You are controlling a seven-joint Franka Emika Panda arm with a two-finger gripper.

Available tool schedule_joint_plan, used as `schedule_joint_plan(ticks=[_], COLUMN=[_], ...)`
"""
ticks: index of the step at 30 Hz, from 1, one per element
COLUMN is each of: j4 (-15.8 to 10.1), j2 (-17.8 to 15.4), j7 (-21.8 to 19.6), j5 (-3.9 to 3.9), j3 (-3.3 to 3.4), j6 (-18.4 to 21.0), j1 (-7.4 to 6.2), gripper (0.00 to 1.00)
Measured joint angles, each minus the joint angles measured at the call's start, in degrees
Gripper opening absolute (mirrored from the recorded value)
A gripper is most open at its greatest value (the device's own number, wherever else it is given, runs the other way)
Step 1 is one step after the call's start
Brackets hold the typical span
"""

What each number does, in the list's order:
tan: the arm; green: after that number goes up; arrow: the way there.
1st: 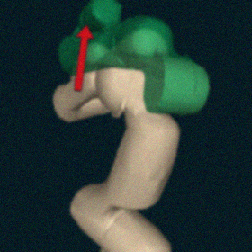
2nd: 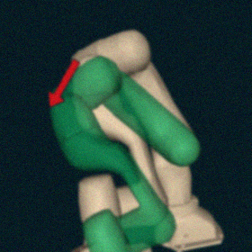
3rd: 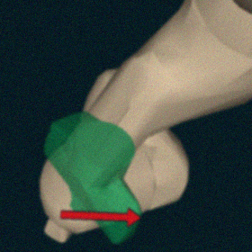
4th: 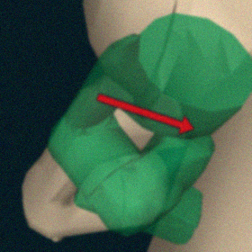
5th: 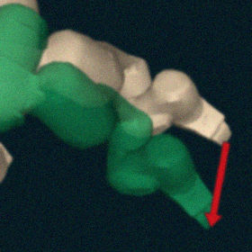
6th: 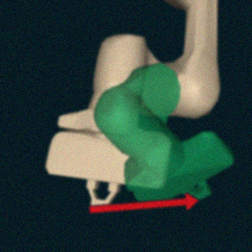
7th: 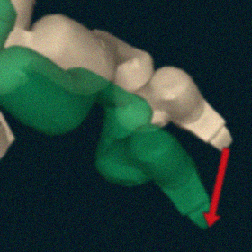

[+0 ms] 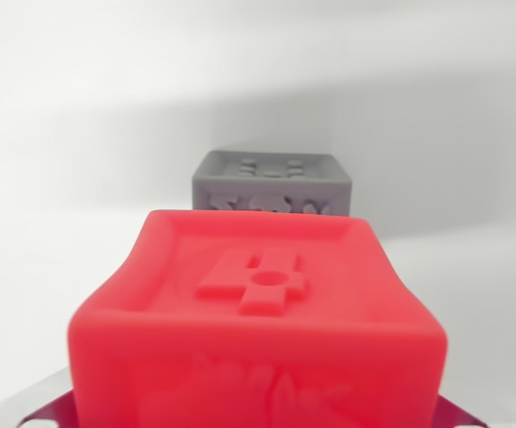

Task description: Destack cube

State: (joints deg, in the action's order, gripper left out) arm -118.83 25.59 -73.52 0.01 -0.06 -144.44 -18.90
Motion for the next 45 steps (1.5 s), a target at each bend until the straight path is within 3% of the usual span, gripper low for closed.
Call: schedule_joint_plan(ticks=[36, 45], j4=[1.24, -1.09], j2=[-10.53, -11.24], j7=[0.04, 3.28], j5=[0.00, 0.00], j3=[0.00, -0.43], j6=[11.50, 10.54], j1=[0.00, -0.01], gripper=[0.00, 0.00])
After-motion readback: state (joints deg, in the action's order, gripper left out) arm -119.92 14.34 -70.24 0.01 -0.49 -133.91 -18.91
